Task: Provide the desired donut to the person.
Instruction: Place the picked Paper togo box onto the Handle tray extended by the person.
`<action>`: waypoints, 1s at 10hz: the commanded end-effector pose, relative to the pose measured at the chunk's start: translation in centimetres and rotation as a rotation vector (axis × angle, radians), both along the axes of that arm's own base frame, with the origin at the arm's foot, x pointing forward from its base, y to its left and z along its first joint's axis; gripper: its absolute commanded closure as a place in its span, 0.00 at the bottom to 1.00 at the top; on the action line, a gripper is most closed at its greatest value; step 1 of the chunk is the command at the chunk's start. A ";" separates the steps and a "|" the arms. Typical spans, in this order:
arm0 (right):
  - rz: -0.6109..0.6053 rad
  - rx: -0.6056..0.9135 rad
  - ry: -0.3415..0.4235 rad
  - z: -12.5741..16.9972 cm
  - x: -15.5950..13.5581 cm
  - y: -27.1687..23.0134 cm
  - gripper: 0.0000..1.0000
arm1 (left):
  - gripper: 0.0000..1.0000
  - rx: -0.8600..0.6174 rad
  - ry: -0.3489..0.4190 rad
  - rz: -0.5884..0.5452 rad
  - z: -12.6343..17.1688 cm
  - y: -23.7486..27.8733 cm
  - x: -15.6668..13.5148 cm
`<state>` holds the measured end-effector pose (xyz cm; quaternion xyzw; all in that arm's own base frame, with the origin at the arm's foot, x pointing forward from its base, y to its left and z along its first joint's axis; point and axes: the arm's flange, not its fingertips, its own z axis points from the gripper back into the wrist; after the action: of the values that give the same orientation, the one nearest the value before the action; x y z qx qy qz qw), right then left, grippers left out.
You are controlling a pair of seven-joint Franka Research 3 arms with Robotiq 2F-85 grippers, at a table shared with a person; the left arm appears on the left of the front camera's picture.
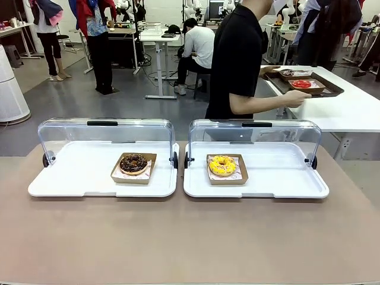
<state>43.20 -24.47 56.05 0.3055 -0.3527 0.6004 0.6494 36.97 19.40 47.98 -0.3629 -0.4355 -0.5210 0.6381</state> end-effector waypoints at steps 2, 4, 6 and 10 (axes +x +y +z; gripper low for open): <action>0.010 -0.011 0.006 -0.1 -0.2 0.1 0.00 | 0.00 -0.017 0.013 -0.076 0.6 0.6 1.1; 0.010 -0.011 0.006 -0.1 -0.2 0.1 0.00 | 0.00 -0.004 0.015 -0.028 -0.1 0.0 0.5; 0.010 -0.011 0.006 -0.1 -0.2 0.1 0.00 | 0.00 -0.004 0.015 -0.028 -0.1 0.0 0.5; 0.010 -0.011 0.006 -0.1 -0.2 0.1 0.00 | 0.00 -0.004 0.015 -0.028 -0.1 0.0 0.5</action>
<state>43.20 -24.46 56.05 0.3055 -0.3527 0.6005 0.6494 37.63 19.61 48.00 -0.3801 -0.4155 -0.5269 0.6366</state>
